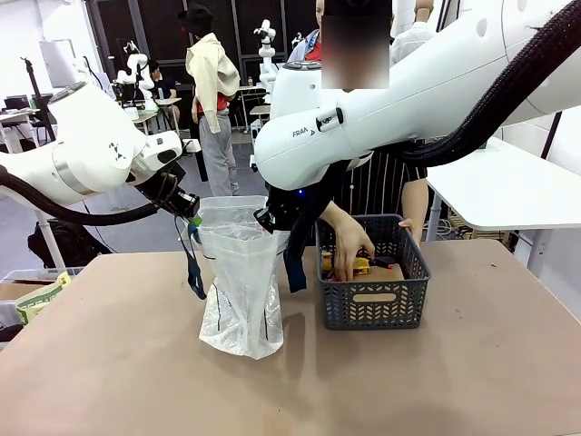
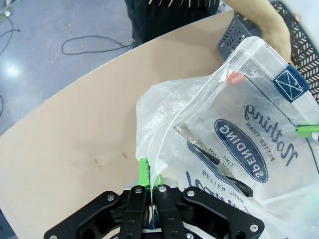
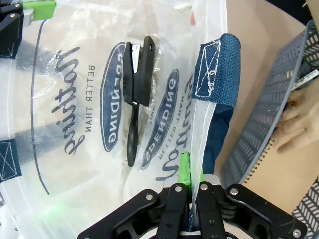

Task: Transfer purchased items from the store into the shopping bag.
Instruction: Move the Reusable shopping bag to the right side of the table.

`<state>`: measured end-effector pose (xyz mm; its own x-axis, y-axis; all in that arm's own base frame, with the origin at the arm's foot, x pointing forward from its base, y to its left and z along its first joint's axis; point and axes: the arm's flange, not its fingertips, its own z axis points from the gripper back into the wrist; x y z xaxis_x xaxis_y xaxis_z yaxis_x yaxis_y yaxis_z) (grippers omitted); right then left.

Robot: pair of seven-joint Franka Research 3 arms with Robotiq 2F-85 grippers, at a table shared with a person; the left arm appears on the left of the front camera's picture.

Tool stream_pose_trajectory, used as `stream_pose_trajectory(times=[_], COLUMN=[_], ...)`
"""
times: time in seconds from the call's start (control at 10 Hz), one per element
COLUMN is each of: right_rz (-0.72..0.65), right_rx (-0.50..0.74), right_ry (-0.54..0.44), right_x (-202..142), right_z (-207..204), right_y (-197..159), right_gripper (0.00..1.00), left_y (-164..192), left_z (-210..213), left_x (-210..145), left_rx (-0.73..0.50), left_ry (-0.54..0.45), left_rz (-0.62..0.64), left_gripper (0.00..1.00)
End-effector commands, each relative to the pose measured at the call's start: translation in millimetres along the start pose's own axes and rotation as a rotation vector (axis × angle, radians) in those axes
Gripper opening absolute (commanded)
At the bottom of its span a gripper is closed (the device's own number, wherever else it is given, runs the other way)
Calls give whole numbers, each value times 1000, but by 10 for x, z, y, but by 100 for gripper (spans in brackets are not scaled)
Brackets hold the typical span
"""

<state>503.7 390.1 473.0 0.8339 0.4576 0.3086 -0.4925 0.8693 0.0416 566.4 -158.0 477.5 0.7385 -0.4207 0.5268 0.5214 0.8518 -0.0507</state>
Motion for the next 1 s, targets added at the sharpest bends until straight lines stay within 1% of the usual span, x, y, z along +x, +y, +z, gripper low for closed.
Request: stream_pose_trajectory(times=[0.0,0.9], right_rz=[0,0], right_rx=[-1,-1], right_ry=[0,0], right_x=[-20,-20], right_z=[-12,-12], right_y=[0,0], right_gripper=[0,0], left_y=[12,12], left_z=[3,3], left_x=[-3,-3], left_rx=[1,1], left_ry=[0,0], left_rz=[2,2], left_gripper=[0,0])
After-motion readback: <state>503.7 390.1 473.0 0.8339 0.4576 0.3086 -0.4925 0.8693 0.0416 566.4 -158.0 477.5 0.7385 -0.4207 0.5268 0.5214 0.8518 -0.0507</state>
